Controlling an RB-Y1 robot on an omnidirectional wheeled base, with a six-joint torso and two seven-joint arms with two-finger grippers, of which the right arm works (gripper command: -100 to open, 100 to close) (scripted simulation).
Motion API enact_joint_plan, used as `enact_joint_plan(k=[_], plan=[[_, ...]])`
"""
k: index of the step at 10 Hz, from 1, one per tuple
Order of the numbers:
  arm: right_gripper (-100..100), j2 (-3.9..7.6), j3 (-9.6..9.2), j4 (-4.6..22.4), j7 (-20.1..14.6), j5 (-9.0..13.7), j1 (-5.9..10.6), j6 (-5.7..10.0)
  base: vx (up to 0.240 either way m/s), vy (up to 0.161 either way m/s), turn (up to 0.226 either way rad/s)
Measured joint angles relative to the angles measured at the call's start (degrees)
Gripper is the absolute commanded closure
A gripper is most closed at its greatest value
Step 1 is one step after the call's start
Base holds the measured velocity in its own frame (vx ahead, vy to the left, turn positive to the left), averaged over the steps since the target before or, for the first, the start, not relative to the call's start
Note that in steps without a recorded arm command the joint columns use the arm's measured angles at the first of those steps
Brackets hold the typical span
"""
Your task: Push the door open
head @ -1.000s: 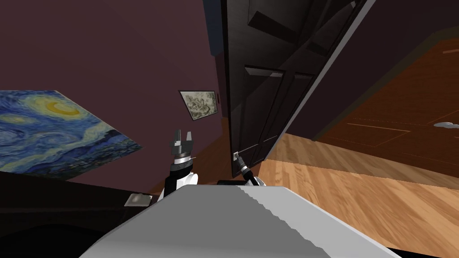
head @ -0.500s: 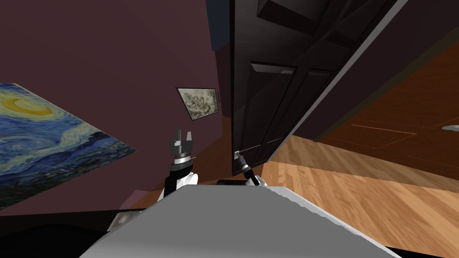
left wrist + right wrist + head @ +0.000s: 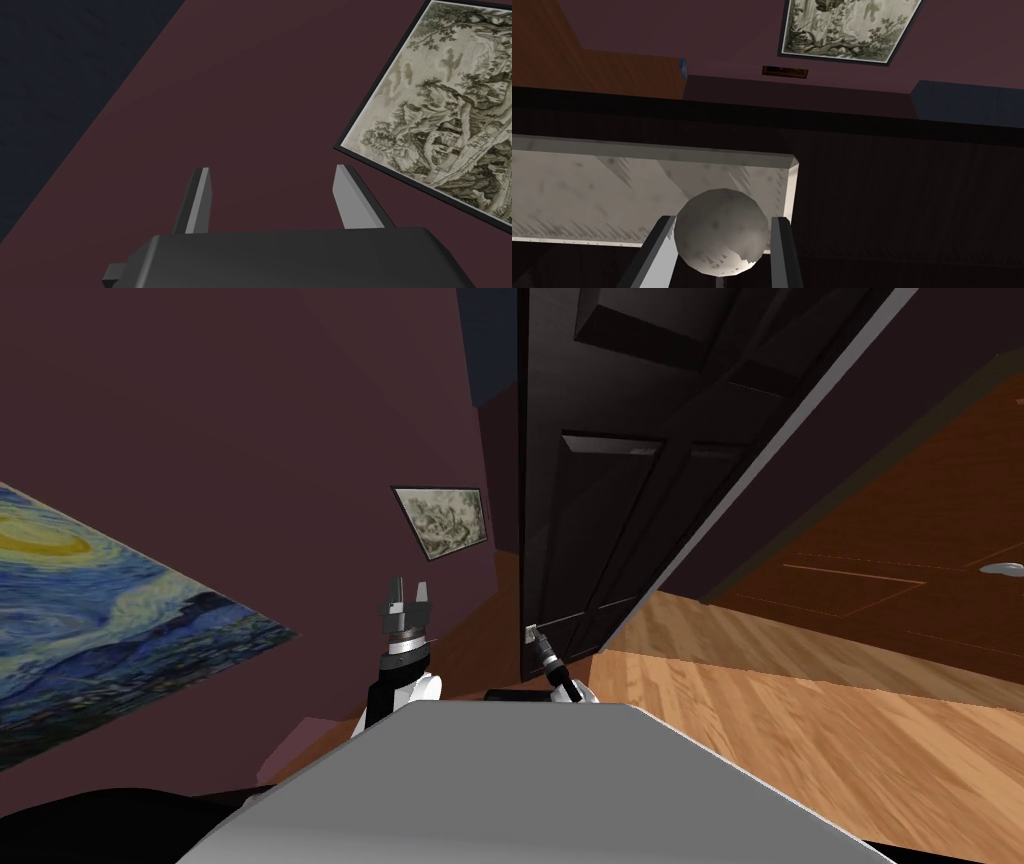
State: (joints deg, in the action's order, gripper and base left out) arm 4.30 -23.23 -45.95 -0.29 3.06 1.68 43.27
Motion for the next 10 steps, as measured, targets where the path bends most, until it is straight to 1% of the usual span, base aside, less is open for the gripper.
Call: enact_joint_plan(k=[1, 2, 3, 5, 6, 7, 8, 9, 10], plan=[[100, -0.23, 0.67, 0.54, 0.23, 0.17, 0.36, -0.06, 0.125, 0.119, -0.046], [100, -0.08, 1.22, -0.21, 0.39, 0.3, 0.06, -0.5, 0.121, 0.118, -0.043], [100, -0.26, 1.93, 0.67, 0.54, 0.5, 0.56, -0.02, 0.094, 0.103, -0.045], [100, -0.86, 3.44, 3.49, 0.92, 0.92, 2.12, 1.63, 0.077, 0.061, -0.022], [100, -0.86, 3.72, 3.32, 0.99, 0.99, 2.2, 1.49, 0.019, 0.018, 0.01], [100, -0.49, 3.66, 1.71, 0.94, 0.95, 1.54, 0.61, 0.047, 0.064, -0.028], [100, -0.86, 4.35, 2.7, 1.16, 1.12, 2.04, 0.76, 0.09, 0.112, -0.098], [100, -0.85, 5.12, 3.06, 1.33, 1.34, 2.05, 0.8, 0.114, 0.138, -0.073], [100, -0.79, 5.96, 2.8, 1.48, 1.54, 1.75, 0.51, 0.135, 0.126, -0.064]])
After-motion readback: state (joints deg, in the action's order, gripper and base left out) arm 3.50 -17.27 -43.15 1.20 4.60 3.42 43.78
